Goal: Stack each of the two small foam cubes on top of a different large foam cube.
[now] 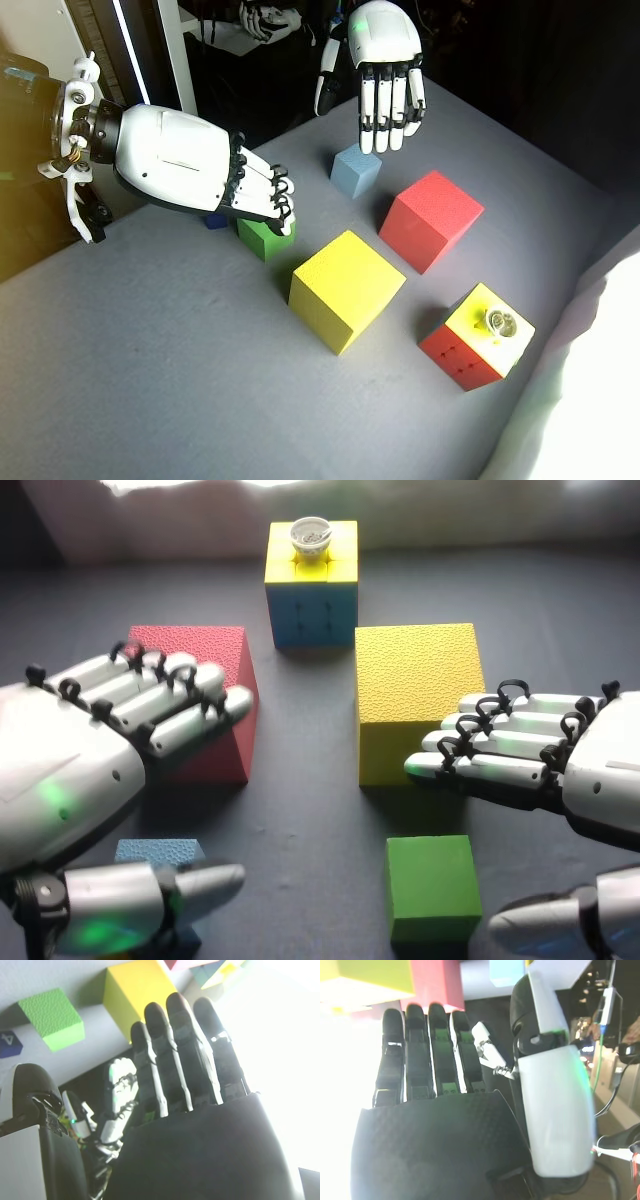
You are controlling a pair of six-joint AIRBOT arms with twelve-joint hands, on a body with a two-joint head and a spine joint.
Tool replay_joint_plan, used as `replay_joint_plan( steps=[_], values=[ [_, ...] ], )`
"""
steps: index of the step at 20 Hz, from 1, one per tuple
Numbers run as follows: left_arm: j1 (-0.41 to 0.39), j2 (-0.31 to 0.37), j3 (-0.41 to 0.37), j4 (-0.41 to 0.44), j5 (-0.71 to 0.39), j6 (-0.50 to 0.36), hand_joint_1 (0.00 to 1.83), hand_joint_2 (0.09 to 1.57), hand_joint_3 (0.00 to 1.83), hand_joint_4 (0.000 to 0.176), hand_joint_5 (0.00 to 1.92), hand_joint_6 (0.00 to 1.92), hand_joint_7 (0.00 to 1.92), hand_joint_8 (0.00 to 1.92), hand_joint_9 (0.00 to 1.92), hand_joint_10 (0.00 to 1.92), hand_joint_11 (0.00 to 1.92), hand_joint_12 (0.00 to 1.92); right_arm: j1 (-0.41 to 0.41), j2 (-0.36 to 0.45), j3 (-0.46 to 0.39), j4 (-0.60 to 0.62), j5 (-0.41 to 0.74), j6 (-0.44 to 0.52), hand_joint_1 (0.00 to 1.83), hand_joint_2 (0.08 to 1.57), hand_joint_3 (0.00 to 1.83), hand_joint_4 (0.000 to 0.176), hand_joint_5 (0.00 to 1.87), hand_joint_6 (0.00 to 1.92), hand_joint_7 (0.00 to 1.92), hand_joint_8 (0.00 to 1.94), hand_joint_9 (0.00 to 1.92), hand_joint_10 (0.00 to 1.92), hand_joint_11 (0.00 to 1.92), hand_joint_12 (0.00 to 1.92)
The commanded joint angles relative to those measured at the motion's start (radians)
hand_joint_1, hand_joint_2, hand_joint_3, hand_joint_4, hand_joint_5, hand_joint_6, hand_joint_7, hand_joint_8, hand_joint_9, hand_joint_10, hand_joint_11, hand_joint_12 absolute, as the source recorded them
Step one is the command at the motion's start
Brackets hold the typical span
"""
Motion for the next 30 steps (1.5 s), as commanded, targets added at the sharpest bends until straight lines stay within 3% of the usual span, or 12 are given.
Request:
replay_joint_plan(
  steps=[1, 3, 5, 7, 10, 14, 17, 19, 20, 24, 26, 30],
  values=[
    [-0.013, 0.006, 0.002, 0.016, -0.103, 0.003, 0.00, 1.13, 0.02, 0.000, 0.00, 0.00, 0.00, 0.00, 0.00, 0.00, 0.00, 0.00, 0.003, 0.006, -0.005, 0.023, 0.104, 0.001, 0.00, 1.18, 0.02, 0.000, 0.01, 0.00, 0.00, 0.00, 0.00, 0.00, 0.00, 0.00],
    [-0.013, 0.006, 0.001, 0.016, -0.103, 0.003, 0.00, 1.11, 0.01, 0.000, 0.00, 0.00, 0.00, 0.00, 0.00, 0.00, 0.00, 0.00, 0.003, 0.003, -0.010, 0.076, 0.067, -0.036, 0.08, 1.15, 0.00, 0.000, 0.00, 0.00, 0.00, 0.00, 0.00, 0.00, 0.00, 0.00],
    [-0.012, 0.006, -0.004, 0.008, -0.103, 0.008, 0.00, 1.08, 0.00, 0.000, 0.00, 0.00, 0.00, 0.00, 0.00, 0.00, 0.00, 0.00, 0.003, -0.007, -0.016, 0.200, 0.034, -0.145, 0.10, 1.13, 0.00, 0.000, 0.00, 0.00, 0.00, 0.00, 0.00, 0.00, 0.00, 0.00],
    [-0.012, 0.006, -0.008, 0.008, -0.102, 0.008, 0.13, 0.99, 0.00, 0.000, 0.00, 0.00, 0.00, 0.00, 0.00, 0.00, 0.00, 0.00, 0.003, -0.014, -0.020, 0.238, 0.006, -0.169, 0.28, 1.07, 0.00, 0.000, 0.00, 0.00, 0.00, 0.00, 0.00, 0.00, 0.00, 0.00],
    [-0.012, 0.006, -0.014, -0.001, -0.098, 0.004, 0.40, 0.88, 0.00, 0.000, 0.00, 0.00, 0.00, 0.00, 0.00, 0.00, 0.00, 0.00, 0.002, -0.022, -0.030, 0.249, -0.014, -0.198, 0.47, 0.96, 0.00, 0.000, 0.00, 0.00, 0.00, 0.00, 0.00, 0.00, 0.00, 0.00],
    [0.007, 0.004, -0.035, -0.063, -0.080, 0.043, 1.03, 0.90, 0.00, 0.000, 0.00, 0.00, 0.00, 0.00, 0.00, 0.00, 0.00, 0.00, -0.002, -0.038, -0.030, 0.287, -0.018, -0.249, 0.94, 0.91, 0.00, 0.000, 0.00, 0.00, 0.00, 0.00, 0.00, 0.00, 0.00, 0.00],
    [0.010, 0.003, -0.040, -0.086, -0.023, 0.054, 1.06, 0.90, 0.00, 0.000, 0.00, 0.00, 0.00, 0.00, 0.00, 0.00, 0.00, 0.00, -0.006, -0.047, -0.029, 0.289, 0.001, -0.258, 0.97, 0.90, 0.00, 0.000, 0.00, 0.00, 0.00, 0.00, 0.00, 0.00, 0.00, 0.00],
    [0.016, 0.002, -0.050, -0.122, -0.023, 0.078, 1.25, 0.95, 0.00, 0.000, 0.00, 0.00, 0.00, 0.00, 0.00, 0.00, 0.00, 0.00, -0.009, -0.047, -0.029, 0.298, 0.027, -0.258, 1.26, 0.88, 0.00, 0.000, 0.00, 0.00, 0.00, 0.00, 0.00, 0.00, 0.02, 0.01],
    [0.019, 0.001, -0.057, -0.152, -0.023, 0.100, 1.26, 0.95, 0.00, 0.000, 0.00, 0.00, 0.00, 0.00, 0.00, 0.00, 0.00, 0.00, -0.013, -0.047, -0.028, 0.310, 0.030, -0.258, 1.30, 0.90, 0.00, 0.000, 0.00, 0.00, 0.00, 0.00, 0.00, 0.00, 0.03, 0.02],
    [0.054, -0.020, -0.079, -0.262, -0.056, 0.153, 1.36, 0.95, 0.00, 0.000, 0.00, 0.00, 0.00, 0.00, 0.00, 0.00, 0.04, 0.02, -0.015, -0.050, -0.024, 0.386, -0.038, -0.266, 1.36, 0.98, 0.02, 0.000, 0.00, 0.00, 0.00, 0.00, 0.00, 0.00, 0.00, 0.00],
    [0.091, -0.051, -0.081, -0.294, -0.099, 0.159, 1.31, 0.99, 0.01, 0.000, 0.00, 0.00, 0.00, 0.00, 0.00, 0.00, 0.04, 0.02, 0.001, -0.071, -0.023, 0.494, -0.059, -0.367, 1.36, 0.99, 0.02, 0.000, 0.00, 0.00, 0.00, 0.00, 0.00, 0.00, 0.00, 0.00],
    [0.109, -0.091, -0.083, -0.362, -0.135, 0.206, 1.36, 1.00, 0.01, 0.000, 0.00, 0.00, 0.00, 0.00, 0.00, 0.00, 0.04, 0.04, 0.019, -0.112, -0.005, 0.513, -0.103, -0.382, 1.39, 1.00, 0.01, 0.000, 0.00, 0.00, 0.00, 0.00, 0.00, 0.00, 0.00, 0.00]
  ],
)
